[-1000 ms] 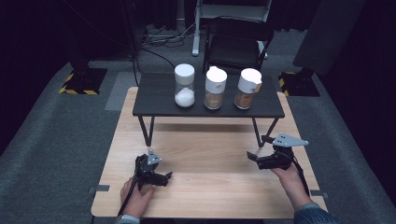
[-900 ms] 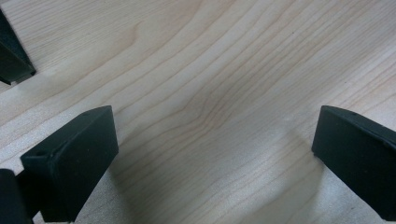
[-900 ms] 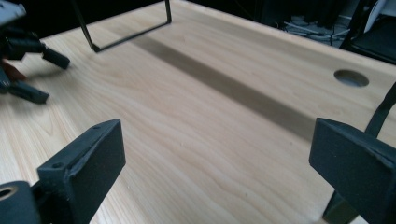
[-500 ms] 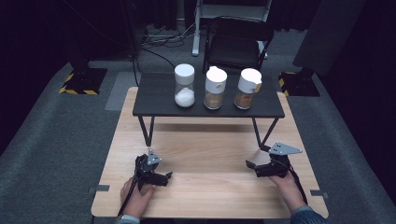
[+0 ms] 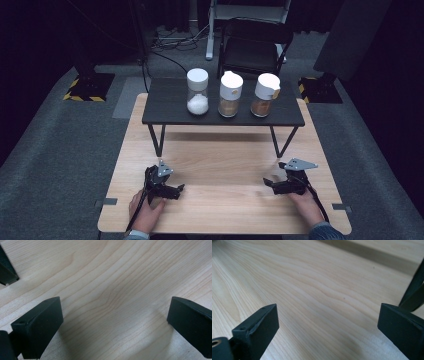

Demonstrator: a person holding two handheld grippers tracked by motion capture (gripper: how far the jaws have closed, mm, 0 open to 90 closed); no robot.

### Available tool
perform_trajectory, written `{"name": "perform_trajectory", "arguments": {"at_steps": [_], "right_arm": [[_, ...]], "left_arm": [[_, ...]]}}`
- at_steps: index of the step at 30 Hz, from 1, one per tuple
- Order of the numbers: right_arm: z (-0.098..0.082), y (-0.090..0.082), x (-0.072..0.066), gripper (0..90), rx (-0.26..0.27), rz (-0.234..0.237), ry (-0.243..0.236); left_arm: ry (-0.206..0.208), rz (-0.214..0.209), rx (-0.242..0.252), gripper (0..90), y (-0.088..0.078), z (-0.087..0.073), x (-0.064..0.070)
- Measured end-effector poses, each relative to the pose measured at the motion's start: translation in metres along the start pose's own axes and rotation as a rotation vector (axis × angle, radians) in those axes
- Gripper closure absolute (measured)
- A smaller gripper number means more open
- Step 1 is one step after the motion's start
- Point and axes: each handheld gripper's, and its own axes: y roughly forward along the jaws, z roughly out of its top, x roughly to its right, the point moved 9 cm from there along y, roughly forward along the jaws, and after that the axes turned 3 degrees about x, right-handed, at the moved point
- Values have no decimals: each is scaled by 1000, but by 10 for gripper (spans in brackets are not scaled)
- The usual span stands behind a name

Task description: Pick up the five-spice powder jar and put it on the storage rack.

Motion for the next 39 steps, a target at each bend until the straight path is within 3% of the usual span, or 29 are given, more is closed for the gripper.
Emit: {"name": "perform_trajectory", "arguments": {"at_steps": [12, 18, 20, 24, 39], "right_arm": [[-3, 10, -5, 31, -89, -15, -17], [-4, 15, -6, 26, -127, -23, 0], [-5, 16, -6, 18, -122, -28, 8], [-4, 18, -10, 5, -141, -55, -25], [-3, 19, -10, 1, -144, -54, -21]], "left_arm": [[0, 0, 0, 2, 0, 0, 0], [0, 0, 0, 2, 0, 0, 0], [0, 0, 0, 2, 0, 0, 0], [-1, 0, 0, 2, 0, 0, 0], [0, 0, 0, 2, 0, 0, 0]]}}
